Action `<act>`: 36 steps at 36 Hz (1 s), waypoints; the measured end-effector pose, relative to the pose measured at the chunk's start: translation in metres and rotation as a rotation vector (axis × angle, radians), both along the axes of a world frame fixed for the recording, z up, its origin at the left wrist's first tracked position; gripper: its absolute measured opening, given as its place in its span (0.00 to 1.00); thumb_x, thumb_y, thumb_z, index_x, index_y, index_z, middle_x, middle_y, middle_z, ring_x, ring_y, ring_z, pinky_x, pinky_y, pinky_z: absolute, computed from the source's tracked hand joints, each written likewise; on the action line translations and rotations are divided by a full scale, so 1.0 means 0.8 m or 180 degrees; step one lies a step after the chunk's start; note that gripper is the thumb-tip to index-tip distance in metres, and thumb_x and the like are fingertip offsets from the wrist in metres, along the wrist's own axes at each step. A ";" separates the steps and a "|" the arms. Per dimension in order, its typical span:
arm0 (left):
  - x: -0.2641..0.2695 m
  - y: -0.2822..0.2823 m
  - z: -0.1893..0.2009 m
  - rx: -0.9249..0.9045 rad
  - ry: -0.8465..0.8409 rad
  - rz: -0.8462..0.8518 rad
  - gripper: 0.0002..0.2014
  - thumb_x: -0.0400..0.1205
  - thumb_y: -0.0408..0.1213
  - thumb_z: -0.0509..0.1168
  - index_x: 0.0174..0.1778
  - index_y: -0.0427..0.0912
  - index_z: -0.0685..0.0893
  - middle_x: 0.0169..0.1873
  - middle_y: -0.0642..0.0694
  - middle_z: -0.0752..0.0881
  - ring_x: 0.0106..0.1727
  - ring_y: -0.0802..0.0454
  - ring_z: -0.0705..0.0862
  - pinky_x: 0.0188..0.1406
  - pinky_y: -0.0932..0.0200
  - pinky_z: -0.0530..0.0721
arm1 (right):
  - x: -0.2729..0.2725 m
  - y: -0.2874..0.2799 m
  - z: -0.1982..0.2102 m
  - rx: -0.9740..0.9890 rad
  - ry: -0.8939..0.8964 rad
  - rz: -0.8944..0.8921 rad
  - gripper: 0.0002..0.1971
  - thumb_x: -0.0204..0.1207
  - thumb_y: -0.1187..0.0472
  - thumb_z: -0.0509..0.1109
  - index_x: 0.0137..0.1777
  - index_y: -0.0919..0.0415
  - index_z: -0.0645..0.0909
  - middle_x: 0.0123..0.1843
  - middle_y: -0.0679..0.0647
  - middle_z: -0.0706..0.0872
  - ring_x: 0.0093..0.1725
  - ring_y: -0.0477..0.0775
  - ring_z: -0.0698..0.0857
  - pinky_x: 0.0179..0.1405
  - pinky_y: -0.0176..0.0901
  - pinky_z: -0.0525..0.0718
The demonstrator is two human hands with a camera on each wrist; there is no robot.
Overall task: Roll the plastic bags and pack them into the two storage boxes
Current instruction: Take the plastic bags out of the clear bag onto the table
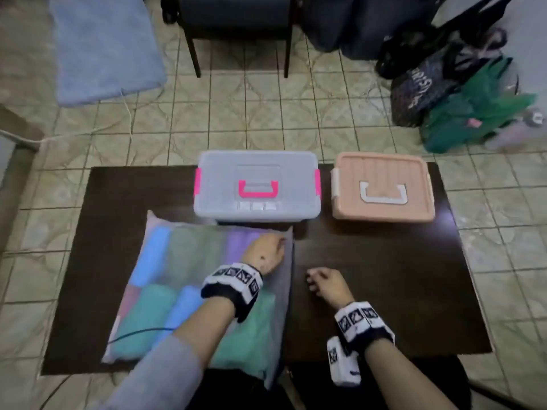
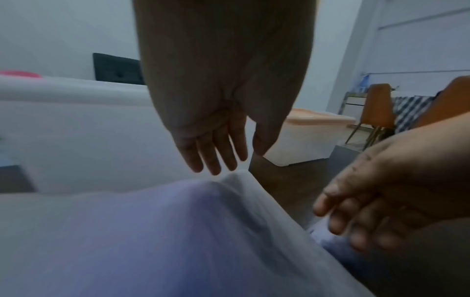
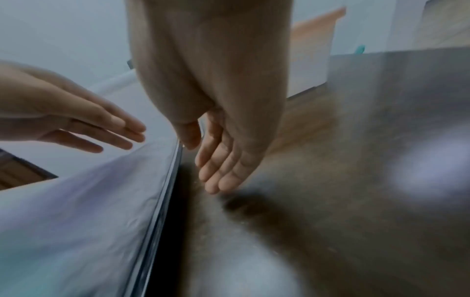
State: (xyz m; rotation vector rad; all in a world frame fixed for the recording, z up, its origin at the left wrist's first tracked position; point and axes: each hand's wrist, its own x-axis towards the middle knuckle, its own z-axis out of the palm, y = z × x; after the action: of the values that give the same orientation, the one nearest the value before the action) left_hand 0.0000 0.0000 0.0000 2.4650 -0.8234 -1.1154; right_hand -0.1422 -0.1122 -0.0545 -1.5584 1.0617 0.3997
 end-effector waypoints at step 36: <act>0.063 -0.067 -0.105 0.0119 -0.0963 -0.0647 0.19 0.85 0.44 0.58 0.60 0.33 0.83 0.54 0.31 0.85 0.49 0.38 0.82 0.46 0.51 0.77 | 0.112 -0.048 -0.085 0.0883 -0.1387 -0.0534 0.05 0.79 0.61 0.69 0.43 0.61 0.81 0.32 0.48 0.86 0.30 0.42 0.86 0.39 0.35 0.86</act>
State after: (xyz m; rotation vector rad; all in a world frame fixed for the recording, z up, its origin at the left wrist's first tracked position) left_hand 0.0506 -0.0535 -0.0842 2.6691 -1.1719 -0.8338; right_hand -0.0523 -0.1505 -0.1229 -1.2245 0.7528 0.0783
